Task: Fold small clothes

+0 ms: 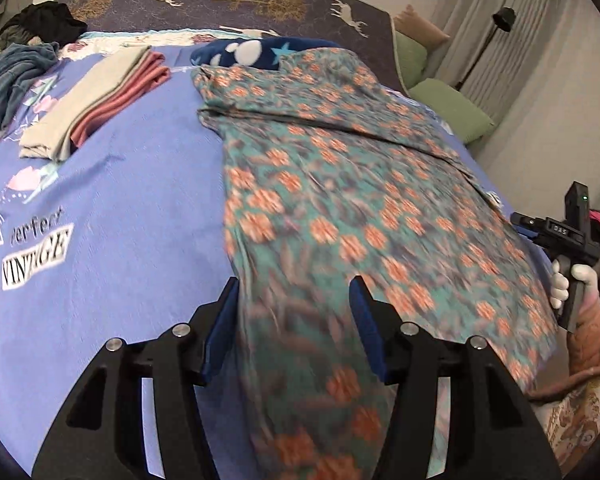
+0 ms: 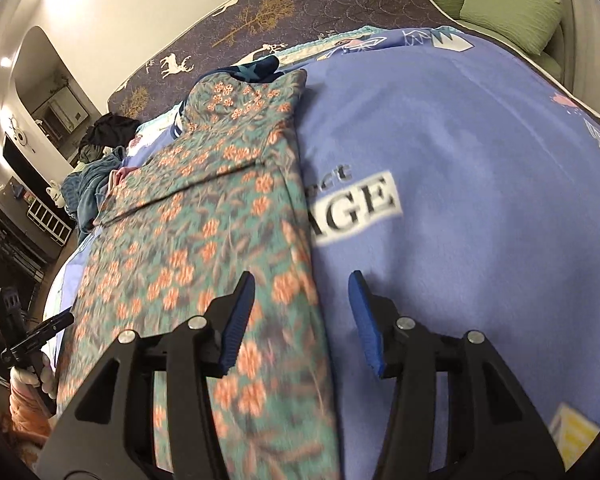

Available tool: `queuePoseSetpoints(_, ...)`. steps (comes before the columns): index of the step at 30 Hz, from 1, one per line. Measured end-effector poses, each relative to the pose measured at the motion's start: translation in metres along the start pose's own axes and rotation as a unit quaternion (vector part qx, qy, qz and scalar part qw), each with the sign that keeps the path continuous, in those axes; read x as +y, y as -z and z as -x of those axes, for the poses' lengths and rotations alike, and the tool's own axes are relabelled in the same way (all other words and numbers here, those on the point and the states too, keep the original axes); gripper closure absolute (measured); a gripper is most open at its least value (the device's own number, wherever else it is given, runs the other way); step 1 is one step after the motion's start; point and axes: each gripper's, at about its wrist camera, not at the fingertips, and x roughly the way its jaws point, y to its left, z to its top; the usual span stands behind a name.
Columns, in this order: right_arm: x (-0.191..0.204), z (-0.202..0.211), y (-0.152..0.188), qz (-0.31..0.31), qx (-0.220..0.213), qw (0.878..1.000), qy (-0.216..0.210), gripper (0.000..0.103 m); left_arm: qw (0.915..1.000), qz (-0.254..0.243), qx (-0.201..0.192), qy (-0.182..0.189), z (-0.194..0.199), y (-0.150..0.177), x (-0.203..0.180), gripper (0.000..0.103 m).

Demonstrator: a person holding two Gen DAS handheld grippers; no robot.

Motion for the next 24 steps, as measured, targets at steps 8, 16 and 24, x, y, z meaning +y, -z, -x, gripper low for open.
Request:
queuePoseSetpoints(8,-0.015,0.035,0.045,-0.018,0.011,0.999,-0.029,0.053,0.9978,0.026,0.000,0.061,0.024,0.038,-0.001,0.047)
queuePoseSetpoints(16,-0.015,0.063,0.085,-0.020,0.041,0.993,-0.107,0.053,0.9939,0.020,0.023,0.106,0.046,0.066,-0.011,0.047)
queuePoseSetpoints(24,-0.023,0.039,0.065,-0.050,0.057,0.984,-0.158,0.056,0.9885,0.057,0.023,0.139,0.022,0.044,0.004,0.053)
